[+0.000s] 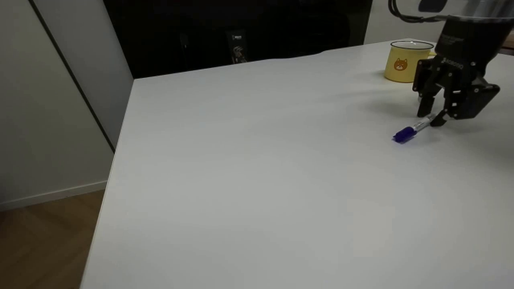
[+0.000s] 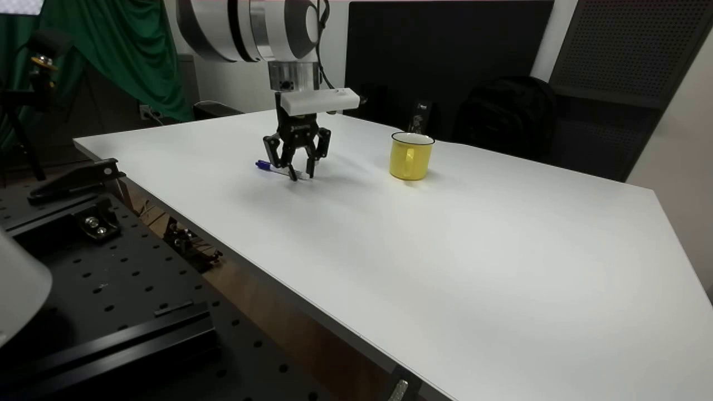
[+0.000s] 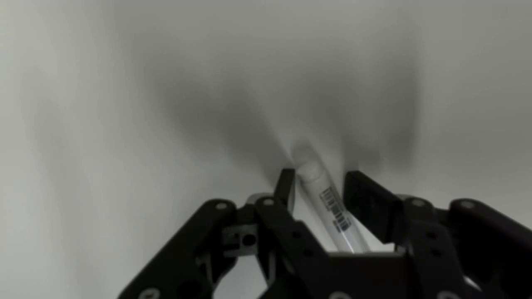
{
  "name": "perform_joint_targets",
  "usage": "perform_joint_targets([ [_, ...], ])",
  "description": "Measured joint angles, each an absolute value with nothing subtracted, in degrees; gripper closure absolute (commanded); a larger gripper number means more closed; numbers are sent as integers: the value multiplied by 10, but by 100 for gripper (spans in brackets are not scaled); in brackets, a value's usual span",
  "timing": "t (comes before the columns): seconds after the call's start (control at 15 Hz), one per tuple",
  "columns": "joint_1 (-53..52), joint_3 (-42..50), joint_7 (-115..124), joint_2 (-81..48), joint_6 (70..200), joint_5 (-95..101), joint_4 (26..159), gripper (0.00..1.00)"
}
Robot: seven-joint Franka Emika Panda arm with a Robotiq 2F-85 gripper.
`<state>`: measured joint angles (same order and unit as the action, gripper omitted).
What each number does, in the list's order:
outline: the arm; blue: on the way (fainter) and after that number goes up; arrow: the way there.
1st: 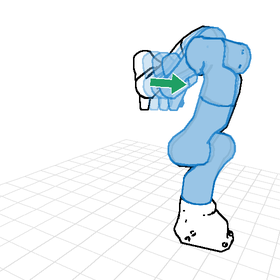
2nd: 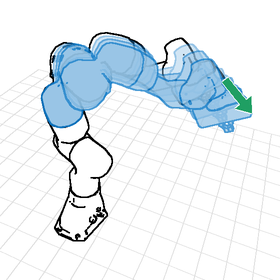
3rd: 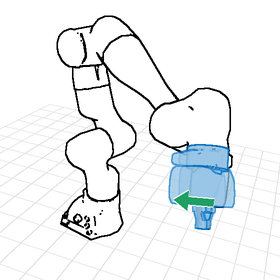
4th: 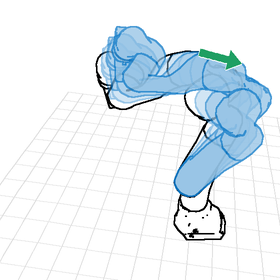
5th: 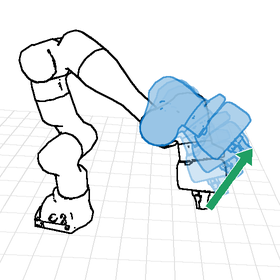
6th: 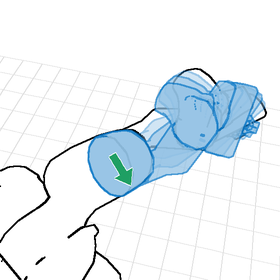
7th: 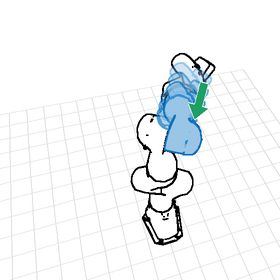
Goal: Put the blue marker in the yellow mug
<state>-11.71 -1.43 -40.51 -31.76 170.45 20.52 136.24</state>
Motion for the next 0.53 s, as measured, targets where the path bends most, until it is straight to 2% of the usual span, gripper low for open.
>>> perform_joint_targets([
  [0.07, -117, -12, -401, -318, 1704, 205, 1361, 98],
  [0.2, -116, -8, -387, -318, 1702, 205, 1359, 94],
  [0.53, -116, 7, -352, -315, 1682, 210, 1356, 94],
])
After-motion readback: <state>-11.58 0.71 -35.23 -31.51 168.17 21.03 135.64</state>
